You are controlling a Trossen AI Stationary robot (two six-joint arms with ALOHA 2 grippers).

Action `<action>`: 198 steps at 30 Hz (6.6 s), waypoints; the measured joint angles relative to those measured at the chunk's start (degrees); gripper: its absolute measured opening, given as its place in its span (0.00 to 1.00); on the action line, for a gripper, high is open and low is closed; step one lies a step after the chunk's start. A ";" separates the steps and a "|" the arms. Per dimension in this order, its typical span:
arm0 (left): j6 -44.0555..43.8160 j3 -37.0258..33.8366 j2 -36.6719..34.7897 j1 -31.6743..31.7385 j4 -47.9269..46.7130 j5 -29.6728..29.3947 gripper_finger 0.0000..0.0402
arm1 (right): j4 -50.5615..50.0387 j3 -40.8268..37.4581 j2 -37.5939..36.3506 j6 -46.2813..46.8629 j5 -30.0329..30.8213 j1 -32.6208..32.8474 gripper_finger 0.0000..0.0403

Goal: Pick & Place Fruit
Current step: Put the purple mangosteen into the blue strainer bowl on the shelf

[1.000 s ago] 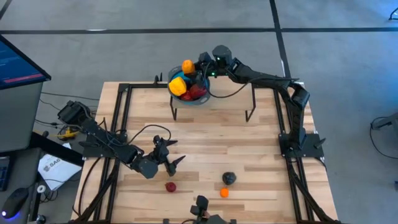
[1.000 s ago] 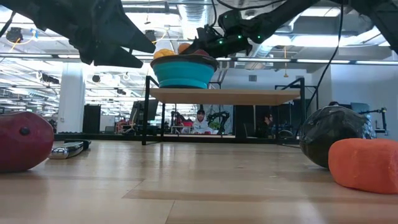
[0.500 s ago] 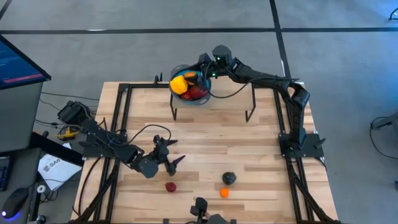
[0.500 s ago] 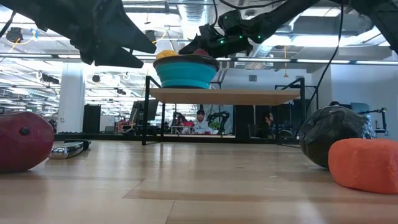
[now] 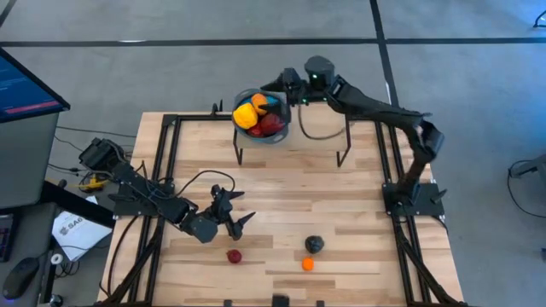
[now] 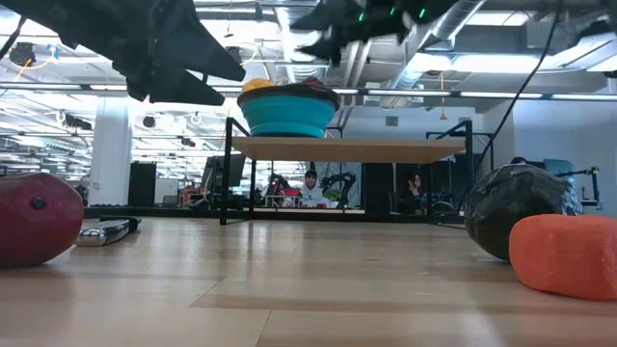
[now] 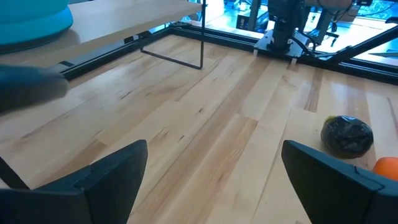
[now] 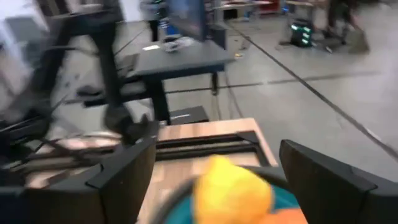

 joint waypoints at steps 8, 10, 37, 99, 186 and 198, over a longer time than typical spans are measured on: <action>-0.07 0.00 -0.01 0.00 0.99 0.19 0.91 | -22.09 -0.05 -10.21 -13.47 9.12 12.84 0.77; -0.33 0.00 -0.01 0.00 0.98 0.22 0.91 | -27.43 -0.99 -11.81 -15.23 13.82 17.44 0.76; -2.27 0.00 -0.01 0.06 4.07 3.97 0.91 | -15.95 -59.28 -24.48 44.79 44.21 70.34 0.76; 41.99 22.21 39.87 24.39 28.85 77.44 0.91 | 37.33 -62.42 -25.71 25.60 54.35 69.52 0.19; 29.78 44.55 0.60 43.87 -49.30 31.02 0.66 | 45.40 -62.42 -25.62 11.84 64.59 74.48 0.19; 29.27 39.21 0.20 46.34 -45.49 32.79 0.67 | 49.39 -62.41 -17.90 15.83 64.58 73.97 0.19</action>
